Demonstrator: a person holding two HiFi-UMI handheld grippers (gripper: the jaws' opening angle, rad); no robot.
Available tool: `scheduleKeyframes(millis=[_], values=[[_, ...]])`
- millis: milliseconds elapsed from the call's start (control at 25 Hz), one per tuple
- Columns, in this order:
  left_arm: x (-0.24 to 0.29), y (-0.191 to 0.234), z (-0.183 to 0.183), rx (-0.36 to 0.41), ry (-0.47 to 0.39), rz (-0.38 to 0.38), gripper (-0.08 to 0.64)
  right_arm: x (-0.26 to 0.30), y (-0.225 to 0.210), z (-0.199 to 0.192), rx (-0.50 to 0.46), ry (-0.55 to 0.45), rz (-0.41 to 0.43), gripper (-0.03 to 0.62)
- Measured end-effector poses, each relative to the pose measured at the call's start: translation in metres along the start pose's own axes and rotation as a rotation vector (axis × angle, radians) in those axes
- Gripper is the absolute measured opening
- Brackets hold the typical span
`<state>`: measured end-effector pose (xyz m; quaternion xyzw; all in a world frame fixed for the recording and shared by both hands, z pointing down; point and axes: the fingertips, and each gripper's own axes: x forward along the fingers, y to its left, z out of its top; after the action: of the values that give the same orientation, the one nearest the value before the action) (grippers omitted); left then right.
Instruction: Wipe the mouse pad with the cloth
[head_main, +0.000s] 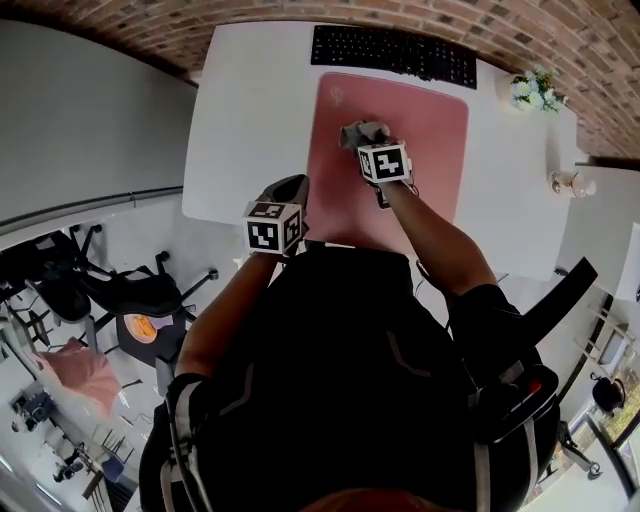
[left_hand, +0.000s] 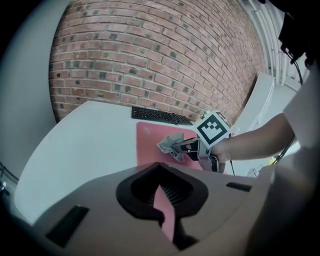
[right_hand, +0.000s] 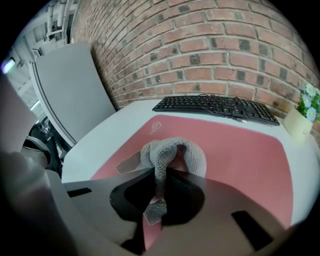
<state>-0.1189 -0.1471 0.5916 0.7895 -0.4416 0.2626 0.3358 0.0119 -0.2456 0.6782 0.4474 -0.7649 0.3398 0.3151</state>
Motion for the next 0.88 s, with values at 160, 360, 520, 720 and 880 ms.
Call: scheduleKeyframes(millis=[160,360,520,720,880], values=[[0.011,-0.011,0.003,0.036,0.016,-0.032,0.0,-0.009,-0.022,-0.006,0.039,-0.013,-0.028,0.031],[0.021,-0.02,0.013,0.041,0.02,-0.064,0.0,-0.022,-0.05,-0.014,0.085,-0.026,-0.066,0.031],[0.028,-0.029,0.018,0.065,0.023,-0.087,0.0,-0.035,-0.071,-0.024,0.124,-0.033,-0.101,0.031],[0.034,-0.039,0.019,0.086,0.032,-0.111,0.0,-0.054,-0.103,-0.04,0.182,-0.045,-0.146,0.031],[0.038,-0.044,0.022,0.091,0.031,-0.119,0.0,-0.071,-0.138,-0.052,0.24,-0.056,-0.202,0.031]])
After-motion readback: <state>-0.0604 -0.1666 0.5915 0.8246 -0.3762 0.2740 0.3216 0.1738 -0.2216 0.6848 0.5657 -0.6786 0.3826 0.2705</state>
